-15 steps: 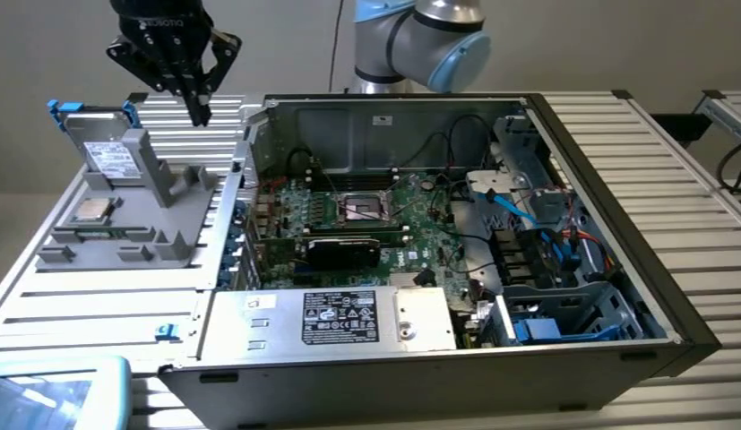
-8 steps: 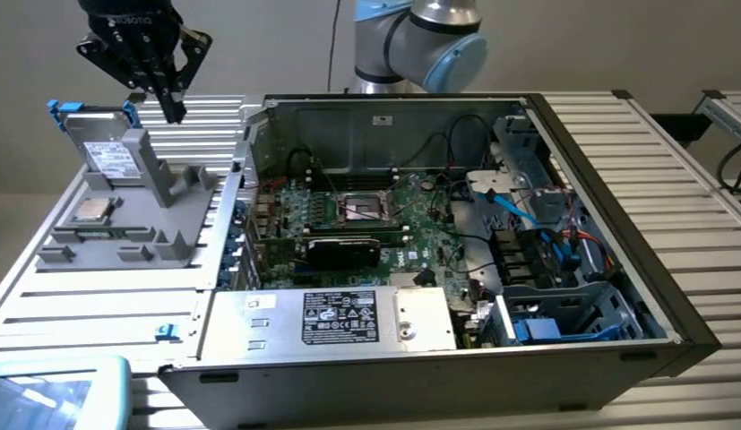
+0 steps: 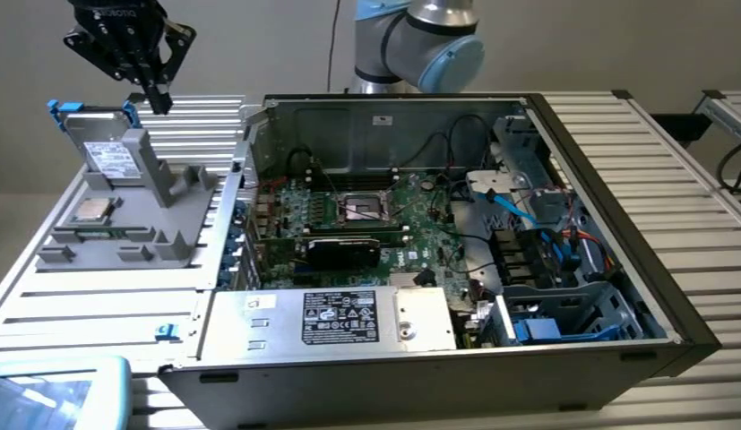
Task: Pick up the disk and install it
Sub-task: 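Reach for the disk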
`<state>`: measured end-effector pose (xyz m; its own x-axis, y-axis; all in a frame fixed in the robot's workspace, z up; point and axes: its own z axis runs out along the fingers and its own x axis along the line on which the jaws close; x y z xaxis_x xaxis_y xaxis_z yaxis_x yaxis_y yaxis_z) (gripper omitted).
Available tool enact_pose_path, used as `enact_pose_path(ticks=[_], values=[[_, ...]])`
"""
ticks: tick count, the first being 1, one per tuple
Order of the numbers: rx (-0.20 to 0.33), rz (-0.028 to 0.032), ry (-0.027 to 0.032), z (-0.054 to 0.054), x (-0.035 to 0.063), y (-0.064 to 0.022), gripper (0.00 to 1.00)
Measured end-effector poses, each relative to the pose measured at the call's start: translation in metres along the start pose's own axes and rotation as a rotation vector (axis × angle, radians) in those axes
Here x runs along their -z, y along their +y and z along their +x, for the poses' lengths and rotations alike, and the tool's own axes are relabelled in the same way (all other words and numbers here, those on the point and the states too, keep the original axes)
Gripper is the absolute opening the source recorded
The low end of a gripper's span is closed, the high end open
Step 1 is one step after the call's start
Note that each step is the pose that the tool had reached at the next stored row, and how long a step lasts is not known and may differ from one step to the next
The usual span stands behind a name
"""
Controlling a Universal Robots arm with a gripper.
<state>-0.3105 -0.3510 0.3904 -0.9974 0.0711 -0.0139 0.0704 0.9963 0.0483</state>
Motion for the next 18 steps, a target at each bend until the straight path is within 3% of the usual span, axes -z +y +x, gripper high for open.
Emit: enact_pose_path(ticks=[5, 18], values=[[0.000, 0.0000, -0.0001, 0.013, -0.0014, 0.0131, 0.11], [0.000, -0.0011, 0.0000, 0.057, -0.0034, 0.0362, 0.11]])
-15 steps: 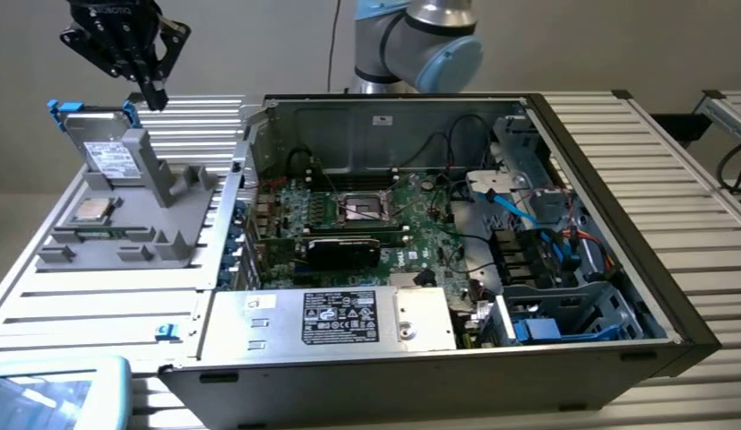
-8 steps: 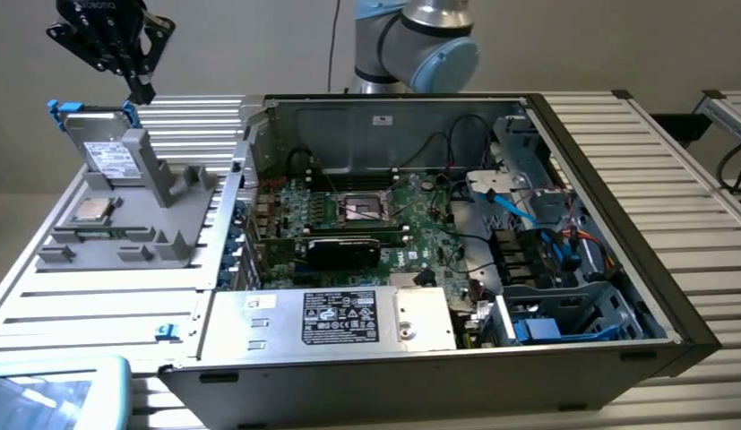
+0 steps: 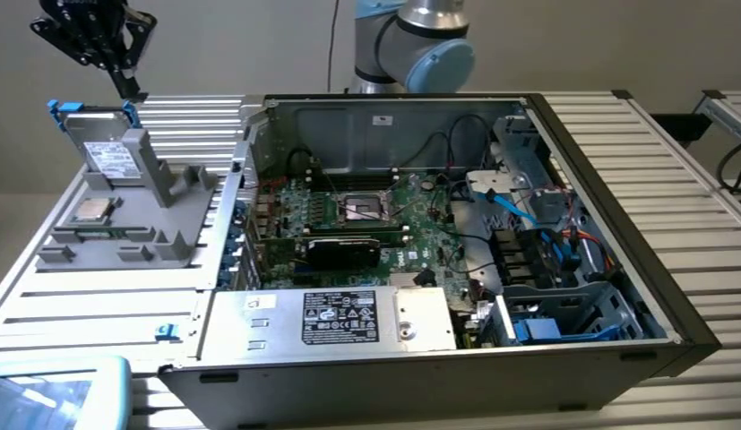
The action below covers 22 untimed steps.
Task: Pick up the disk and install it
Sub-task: 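Reach for the disk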
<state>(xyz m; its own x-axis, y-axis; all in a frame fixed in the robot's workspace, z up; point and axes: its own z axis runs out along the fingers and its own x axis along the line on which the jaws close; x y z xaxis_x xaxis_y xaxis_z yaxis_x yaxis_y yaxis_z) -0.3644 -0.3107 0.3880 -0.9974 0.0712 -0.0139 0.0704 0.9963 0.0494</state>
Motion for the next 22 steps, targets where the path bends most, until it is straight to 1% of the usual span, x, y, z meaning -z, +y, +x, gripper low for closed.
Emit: enact_pose_path(ticks=[8, 10, 11, 12, 14, 16, 20, 22], values=[[0.000, -0.0004, 0.0000, 0.027, -0.0016, 0.0148, 0.11], [0.000, -0.0030, 0.0003, 0.033, -0.0020, 0.0180, 0.11], [0.000, -0.0062, 0.0004, 0.035, -0.0023, 0.0191, 0.11], [0.000, -0.0110, 0.0008, 0.038, -0.0025, 0.0200, 0.11], [0.000, -0.0241, 0.0019, 0.043, -0.0030, 0.0216, 0.11], [-0.001, -0.0390, 0.0035, 0.047, -0.0033, 0.0229, 0.11], [-0.001, -0.0708, 0.0075, 0.056, -0.0038, 0.0254, 0.11], [-0.002, -0.0832, 0.0104, 0.060, -0.0040, 0.0268, 0.11]])
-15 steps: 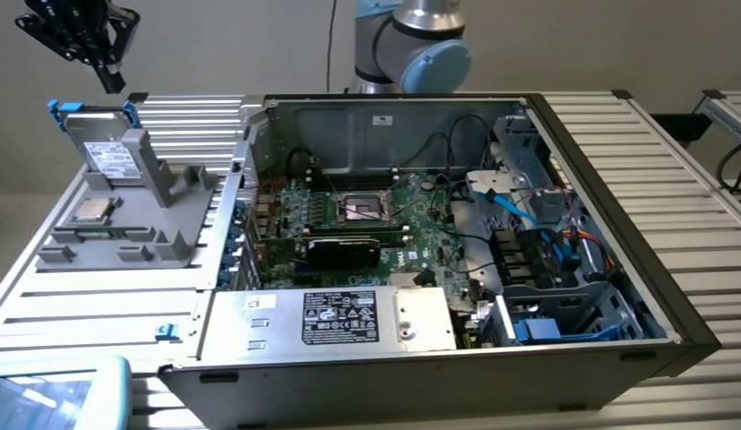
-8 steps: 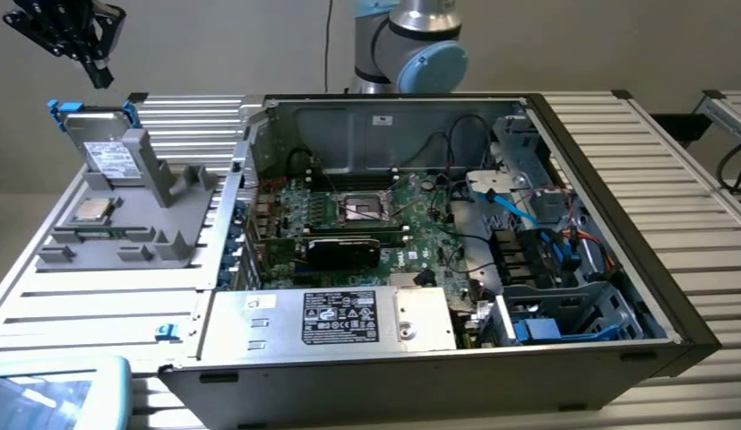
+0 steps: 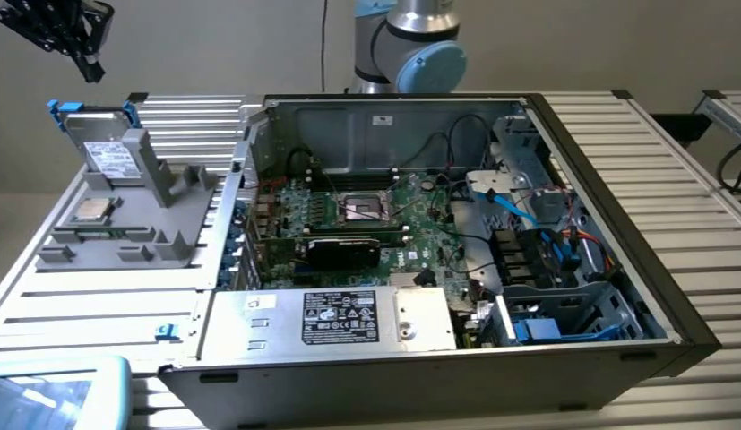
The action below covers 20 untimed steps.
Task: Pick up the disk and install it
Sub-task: 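Reach for the disk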
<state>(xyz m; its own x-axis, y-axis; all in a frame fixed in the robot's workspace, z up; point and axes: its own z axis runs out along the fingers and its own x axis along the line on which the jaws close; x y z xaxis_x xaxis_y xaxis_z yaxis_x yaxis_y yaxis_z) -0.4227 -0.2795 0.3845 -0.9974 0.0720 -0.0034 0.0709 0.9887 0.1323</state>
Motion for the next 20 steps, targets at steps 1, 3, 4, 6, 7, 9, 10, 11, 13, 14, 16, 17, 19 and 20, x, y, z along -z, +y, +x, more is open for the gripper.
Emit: enact_pose_path(ticks=[1, 3, 4, 6, 7, 9, 10, 11, 13, 14, 16, 17, 19, 20], values=[[0.000, -0.0050, 0.0014, 0.002, -0.0002, 0.0005, 0.11], [-0.001, -0.0132, 0.0042, 0.008, -0.0003, 0.0011, 0.11], [-0.001, -0.0150, 0.0060, 0.011, -0.0004, 0.0013, 0.11], [-0.002, -0.0153, 0.0116, 0.016, -0.0005, 0.0018, 0.11], [-0.002, -0.0151, 0.0158, 0.019, -0.0005, 0.0021, 0.11], [-0.004, -0.0142, 0.0266, 0.024, -0.0006, 0.0030, 0.11], [-0.004, -0.0136, 0.0322, 0.026, -0.0007, 0.0037, 0.11], [-0.005, -0.0126, 0.0369, 0.029, -0.0008, 0.0045, 0.11], [-0.006, -0.0111, 0.0436, 0.033, -0.0010, 0.0063, 0.11], [-0.006, -0.0096, 0.0473, 0.035, -0.0011, 0.0073, 0.11], [-0.006, 0.0011, 0.0603, 0.038, -0.0013, 0.0092, 0.11], [-0.006, 0.0096, 0.0677, 0.039, -0.0015, 0.0101, 0.11], [-0.006, 0.0247, 0.0770, 0.041, -0.0020, 0.0126, 0.11], [-0.005, 0.0283, 0.0771, 0.042, -0.0026, 0.0148, 0.11]])
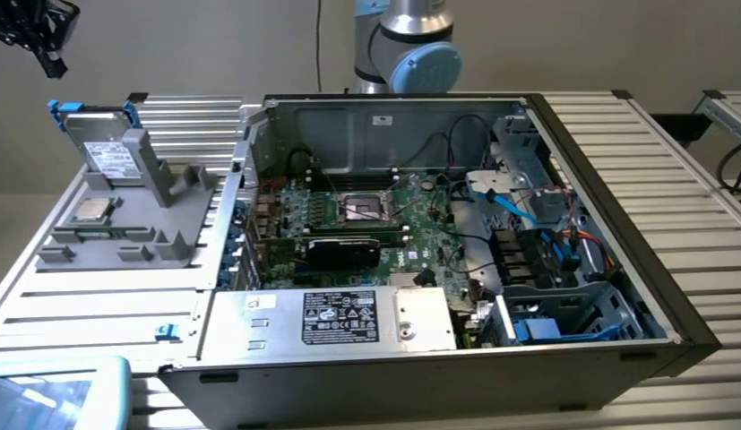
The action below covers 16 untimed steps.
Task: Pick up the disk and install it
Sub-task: 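Reach for the disk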
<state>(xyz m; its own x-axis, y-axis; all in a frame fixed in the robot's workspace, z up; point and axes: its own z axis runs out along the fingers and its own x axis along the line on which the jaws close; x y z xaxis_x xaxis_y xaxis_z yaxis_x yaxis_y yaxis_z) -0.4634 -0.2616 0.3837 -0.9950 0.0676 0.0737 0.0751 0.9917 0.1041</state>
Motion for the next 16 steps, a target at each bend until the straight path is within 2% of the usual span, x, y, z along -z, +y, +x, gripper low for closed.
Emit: enact_pose_path(ticks=[4, 8, 16], values=[[0.002, 0.0093, -0.0006, 0.0052, -0.0034, 0.0095, 0.11], [0.009, 0.0230, -0.0007, 0.0098, -0.0047, 0.0113, 0.11], [0.016, 0.0252, 0.0000, 0.0102, -0.0081, 0.0112, 0.11]])
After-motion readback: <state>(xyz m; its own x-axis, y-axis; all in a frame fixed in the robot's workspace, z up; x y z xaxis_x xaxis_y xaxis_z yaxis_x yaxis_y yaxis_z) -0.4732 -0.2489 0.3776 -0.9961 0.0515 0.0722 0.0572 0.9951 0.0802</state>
